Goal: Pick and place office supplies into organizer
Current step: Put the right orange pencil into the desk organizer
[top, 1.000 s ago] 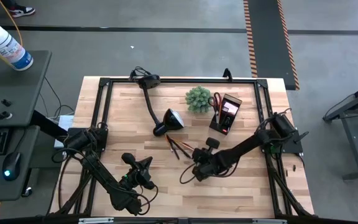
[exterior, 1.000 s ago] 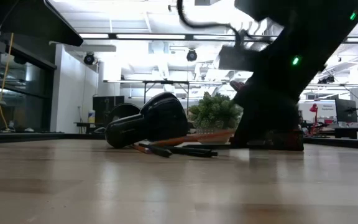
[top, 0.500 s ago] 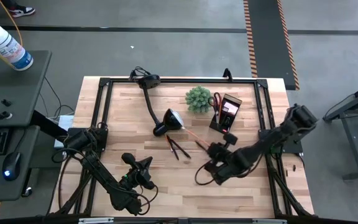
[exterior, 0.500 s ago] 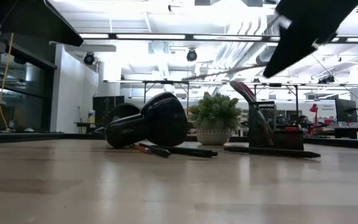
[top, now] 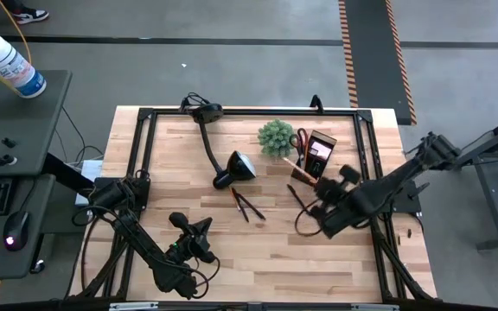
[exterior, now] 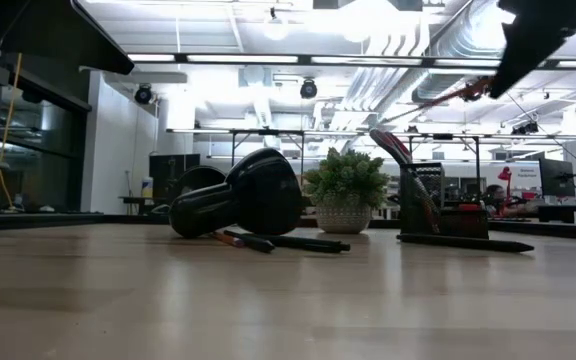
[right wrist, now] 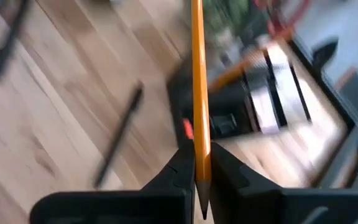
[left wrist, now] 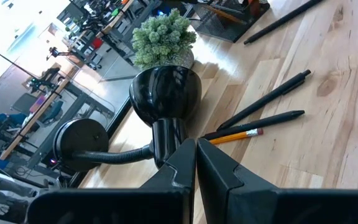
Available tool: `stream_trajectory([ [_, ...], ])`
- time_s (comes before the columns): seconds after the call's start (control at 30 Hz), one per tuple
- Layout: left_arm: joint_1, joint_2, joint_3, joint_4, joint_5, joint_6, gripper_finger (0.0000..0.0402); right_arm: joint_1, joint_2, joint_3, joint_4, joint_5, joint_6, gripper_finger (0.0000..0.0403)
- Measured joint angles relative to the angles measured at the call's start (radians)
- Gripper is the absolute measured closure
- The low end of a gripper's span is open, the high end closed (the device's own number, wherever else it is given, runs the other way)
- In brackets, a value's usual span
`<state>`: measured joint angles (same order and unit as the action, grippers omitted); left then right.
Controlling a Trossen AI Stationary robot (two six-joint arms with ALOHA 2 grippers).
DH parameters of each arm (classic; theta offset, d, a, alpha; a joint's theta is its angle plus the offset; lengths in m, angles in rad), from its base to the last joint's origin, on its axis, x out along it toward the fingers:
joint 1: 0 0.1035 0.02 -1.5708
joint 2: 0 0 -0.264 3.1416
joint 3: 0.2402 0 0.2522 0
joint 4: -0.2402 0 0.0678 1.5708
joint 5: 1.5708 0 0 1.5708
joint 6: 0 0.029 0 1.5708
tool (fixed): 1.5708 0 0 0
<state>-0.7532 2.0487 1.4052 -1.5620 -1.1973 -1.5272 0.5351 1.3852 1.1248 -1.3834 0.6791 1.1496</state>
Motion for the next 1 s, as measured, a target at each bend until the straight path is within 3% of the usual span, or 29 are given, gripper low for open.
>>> stream_trajectory([
  [0.2, 0.0, 0.0, 0.0, 0.0, -0.012, 0.0, 0.0396, -0.079, -0.145, 0.0, -0.119, -0.174, -0.01, 0.0392],
  [0.47, 0.0, 0.0, 0.0, -0.001, -0.028, 0.0, 0.0396, -0.283, -0.245, 0.008, -0.124, -0.433, -0.194, 0.0392],
  [0.7, 0.001, 0.0, 0.0, -0.002, -0.038, 0.0, 0.0396, -0.455, -0.225, 0.182, -0.14, -0.55, -0.39, 0.0392],
  [1.0, 0.001, 0.0, 0.0, -0.003, -0.034, 0.001, 0.0396, -0.629, -0.064, 0.445, -0.186, -0.78, -0.608, 0.0392],
])
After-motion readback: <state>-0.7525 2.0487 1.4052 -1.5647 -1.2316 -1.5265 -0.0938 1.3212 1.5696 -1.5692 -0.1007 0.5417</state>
